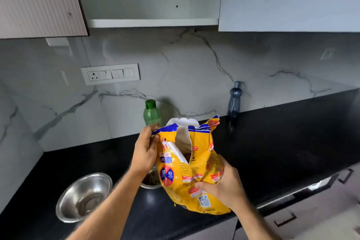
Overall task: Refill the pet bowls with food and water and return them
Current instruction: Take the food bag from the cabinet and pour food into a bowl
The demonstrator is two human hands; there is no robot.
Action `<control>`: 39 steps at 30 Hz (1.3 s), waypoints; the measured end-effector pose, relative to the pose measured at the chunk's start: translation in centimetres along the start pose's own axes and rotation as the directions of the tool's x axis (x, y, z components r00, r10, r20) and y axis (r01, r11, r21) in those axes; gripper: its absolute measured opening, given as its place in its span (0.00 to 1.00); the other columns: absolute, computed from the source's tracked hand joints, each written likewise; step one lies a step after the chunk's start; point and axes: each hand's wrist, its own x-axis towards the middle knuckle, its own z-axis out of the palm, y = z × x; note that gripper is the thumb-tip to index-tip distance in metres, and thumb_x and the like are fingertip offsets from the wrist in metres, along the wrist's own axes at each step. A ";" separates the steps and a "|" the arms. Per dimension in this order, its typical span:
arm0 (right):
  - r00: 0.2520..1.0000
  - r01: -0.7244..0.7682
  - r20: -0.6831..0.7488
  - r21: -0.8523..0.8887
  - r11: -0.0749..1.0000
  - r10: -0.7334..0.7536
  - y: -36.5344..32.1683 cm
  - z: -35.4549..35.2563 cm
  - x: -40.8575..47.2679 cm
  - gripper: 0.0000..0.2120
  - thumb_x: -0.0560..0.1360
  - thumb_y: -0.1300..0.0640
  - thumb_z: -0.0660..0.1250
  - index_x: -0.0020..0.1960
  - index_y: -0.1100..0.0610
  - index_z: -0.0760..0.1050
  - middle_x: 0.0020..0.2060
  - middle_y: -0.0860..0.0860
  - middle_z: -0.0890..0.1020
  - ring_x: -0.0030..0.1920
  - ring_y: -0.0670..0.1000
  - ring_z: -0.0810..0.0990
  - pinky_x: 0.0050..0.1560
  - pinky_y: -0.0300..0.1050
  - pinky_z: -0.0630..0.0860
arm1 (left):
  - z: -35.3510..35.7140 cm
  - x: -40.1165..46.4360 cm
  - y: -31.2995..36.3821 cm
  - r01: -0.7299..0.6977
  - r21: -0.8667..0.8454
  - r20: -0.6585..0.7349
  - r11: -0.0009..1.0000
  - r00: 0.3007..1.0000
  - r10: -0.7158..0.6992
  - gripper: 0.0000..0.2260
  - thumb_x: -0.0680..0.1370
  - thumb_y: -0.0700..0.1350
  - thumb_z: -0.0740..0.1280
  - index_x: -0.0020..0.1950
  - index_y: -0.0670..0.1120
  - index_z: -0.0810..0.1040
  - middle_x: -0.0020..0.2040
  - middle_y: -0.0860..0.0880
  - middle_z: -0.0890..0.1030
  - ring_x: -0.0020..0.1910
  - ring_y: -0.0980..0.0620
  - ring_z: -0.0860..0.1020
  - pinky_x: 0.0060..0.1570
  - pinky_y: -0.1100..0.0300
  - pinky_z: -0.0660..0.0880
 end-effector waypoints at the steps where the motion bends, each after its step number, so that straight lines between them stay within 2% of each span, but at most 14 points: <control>1: 1.000 -0.009 0.013 -0.012 1.000 0.009 0.4 0.0 -0.4 0.35 0.54 0.37 0.83 0.58 0.42 0.77 0.48 0.36 0.86 0.48 0.42 0.87 0.51 0.48 0.85 | -0.4 -0.3 -0.3 -0.019 0.076 -0.007 0.997 1.000 0.020 0.13 0.81 0.45 0.61 0.58 0.61 0.76 0.61 0.51 0.78 0.58 0.52 0.79 0.59 0.50 0.78; 3: 0.999 -0.030 0.038 -0.037 0.999 0.031 1.3 -0.1 -1.1 0.35 0.54 0.36 0.83 0.58 0.42 0.78 0.48 0.36 0.86 0.48 0.42 0.87 0.51 0.49 0.85 | -1.7 -1.1 -1.2 -0.070 0.209 0.042 0.975 0.997 0.063 0.10 0.80 0.41 0.61 0.57 0.51 0.79 0.62 0.53 0.76 0.60 0.52 0.78 0.59 0.53 0.78; 5: 0.996 -0.054 0.066 -0.065 0.996 0.059 1.9 -0.3 -1.6 0.36 0.55 0.35 0.82 0.60 0.43 0.78 0.48 0.39 0.87 0.49 0.42 0.87 0.52 0.51 0.85 | -3.2 -1.7 -2.1 -0.096 0.287 0.197 0.953 0.980 0.040 0.10 0.80 0.35 0.61 0.55 0.43 0.80 0.62 0.51 0.75 0.59 0.50 0.79 0.56 0.53 0.79; 8: 0.991 -0.070 0.100 -0.122 0.990 0.083 2.2 -0.8 -2.0 0.37 0.55 0.33 0.81 0.61 0.43 0.78 0.49 0.40 0.87 0.49 0.43 0.86 0.53 0.51 0.85 | -4.9 -2.4 -2.5 -0.184 0.373 0.354 0.909 0.934 0.044 0.10 0.75 0.34 0.64 0.50 0.46 0.81 0.60 0.51 0.76 0.60 0.55 0.78 0.57 0.55 0.77; 11: 0.988 -0.063 0.127 -0.195 0.979 0.089 1.9 -1.1 -1.9 0.34 0.54 0.32 0.80 0.58 0.39 0.77 0.48 0.35 0.85 0.49 0.40 0.85 0.50 0.46 0.85 | -4.8 -3.3 -2.6 0.002 0.204 0.307 0.979 0.950 -0.066 0.13 0.68 0.34 0.64 0.39 0.52 0.79 0.55 0.50 0.80 0.59 0.54 0.78 0.55 0.59 0.75; 13: 0.984 -0.060 0.147 -0.249 0.967 0.099 1.6 -1.1 -1.5 0.34 0.54 0.33 0.80 0.57 0.38 0.76 0.48 0.33 0.85 0.48 0.38 0.85 0.50 0.45 0.85 | -4.3 -4.1 -3.2 0.219 -0.019 0.244 0.976 0.947 -0.208 0.10 0.66 0.36 0.60 0.34 0.46 0.79 0.53 0.44 0.83 0.55 0.48 0.80 0.50 0.57 0.76; 15: 0.980 -0.064 0.163 -0.291 0.955 0.116 1.3 -1.0 -1.1 0.35 0.54 0.34 0.81 0.59 0.39 0.77 0.47 0.36 0.86 0.47 0.39 0.86 0.50 0.46 0.85 | -3.8 -4.8 -4.0 0.425 -0.271 0.220 0.864 0.901 -0.374 0.11 0.70 0.42 0.58 0.31 0.41 0.77 0.55 0.42 0.84 0.53 0.42 0.81 0.43 0.52 0.80; 18: 0.971 -0.066 0.190 -0.365 0.929 0.144 0.7 -0.7 -0.4 0.34 0.55 0.35 0.81 0.59 0.39 0.77 0.47 0.36 0.86 0.47 0.40 0.86 0.51 0.48 0.85 | -3.4 -5.2 -5.6 0.565 -0.457 0.226 0.687 0.821 -0.525 0.26 0.78 0.56 0.57 0.30 0.39 0.78 0.55 0.37 0.84 0.51 0.40 0.81 0.46 0.48 0.78; 21: 0.962 -0.071 0.213 -0.418 0.906 0.174 0.1 -1.1 -0.1 0.33 0.56 0.33 0.81 0.58 0.39 0.77 0.47 0.37 0.86 0.47 0.40 0.86 0.51 0.48 0.85 | -2.3 -6.0 -6.5 0.643 -0.498 0.266 0.582 0.752 -0.603 0.13 0.65 0.48 0.69 0.41 0.39 0.75 0.51 0.32 0.80 0.44 0.40 0.79 0.41 0.51 0.78; 25: 0.950 -0.092 0.213 -0.508 0.857 0.228 -0.7 0.0 1.3 0.29 0.59 0.37 0.83 0.57 0.40 0.77 0.46 0.37 0.86 0.46 0.39 0.86 0.49 0.48 0.86 | -2.3 -6.7 -9.0 0.658 -0.673 0.304 0.338 0.663 -0.684 0.15 0.71 0.40 0.65 0.57 0.45 0.74 0.51 0.38 0.84 0.44 0.42 0.81 0.44 0.50 0.79; 29: 0.944 -0.103 0.205 -0.560 0.822 0.257 -1.5 -0.3 1.6 0.27 0.62 0.41 0.84 0.57 0.40 0.77 0.47 0.40 0.86 0.47 0.42 0.86 0.49 0.48 0.86 | -1.1 -7.8 -8.8 0.654 -0.735 0.359 0.179 0.599 -0.716 0.24 0.68 0.51 0.70 0.61 0.40 0.79 0.49 0.40 0.85 0.46 0.42 0.84 0.45 0.51 0.82; 32: 0.942 -0.101 0.202 -0.588 0.803 0.266 -2.3 -0.3 1.9 0.27 0.64 0.42 0.84 0.58 0.40 0.76 0.47 0.39 0.86 0.47 0.42 0.86 0.49 0.48 0.86 | 0.3 -8.9 -8.9 0.687 -0.727 0.479 0.005 0.512 -0.713 0.32 0.75 0.67 0.61 0.65 0.42 0.81 0.63 0.39 0.82 0.61 0.38 0.81 0.57 0.44 0.78; 34: 0.943 -0.084 0.204 -0.620 0.780 0.263 -2.9 -0.2 2.0 0.26 0.64 0.42 0.84 0.58 0.40 0.76 0.48 0.39 0.86 0.47 0.42 0.86 0.49 0.46 0.86 | 1.4 -9.8 -8.9 0.679 -0.726 0.557 -0.107 0.490 -0.671 0.39 0.72 0.75 0.55 0.66 0.46 0.81 0.66 0.40 0.80 0.64 0.37 0.78 0.59 0.42 0.75; 39: 0.942 -0.033 0.225 -0.677 0.735 0.248 -4.5 0.1 2.2 0.23 0.66 0.40 0.82 0.54 0.36 0.74 0.45 0.37 0.85 0.45 0.39 0.85 0.46 0.40 0.84 | 3.4 -11.2 -8.5 0.637 -0.725 0.619 -0.261 0.438 -0.652 0.45 0.69 0.79 0.49 0.69 0.47 0.75 0.67 0.39 0.79 0.63 0.36 0.79 0.60 0.40 0.73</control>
